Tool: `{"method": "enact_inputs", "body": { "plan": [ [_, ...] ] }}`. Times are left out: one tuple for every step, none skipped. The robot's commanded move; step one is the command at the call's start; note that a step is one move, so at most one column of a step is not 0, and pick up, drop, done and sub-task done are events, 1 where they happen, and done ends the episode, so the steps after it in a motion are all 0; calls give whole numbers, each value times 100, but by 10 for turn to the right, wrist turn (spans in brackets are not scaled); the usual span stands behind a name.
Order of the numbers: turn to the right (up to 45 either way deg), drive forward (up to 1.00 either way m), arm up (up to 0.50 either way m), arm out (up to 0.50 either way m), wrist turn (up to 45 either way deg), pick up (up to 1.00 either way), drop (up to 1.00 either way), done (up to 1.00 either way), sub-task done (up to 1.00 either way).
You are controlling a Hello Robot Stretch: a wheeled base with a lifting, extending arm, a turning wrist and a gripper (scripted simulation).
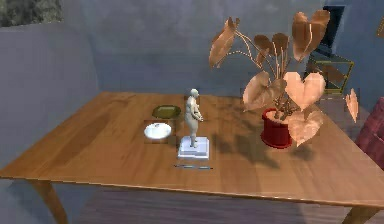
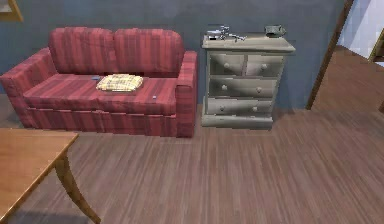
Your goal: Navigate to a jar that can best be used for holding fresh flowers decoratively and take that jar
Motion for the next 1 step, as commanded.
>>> {"method": "enact_inputs", "body": {
  "plan": [
    [120, 0, 0, 0, 0, 0, 0, 0, 0]
  ]
}}
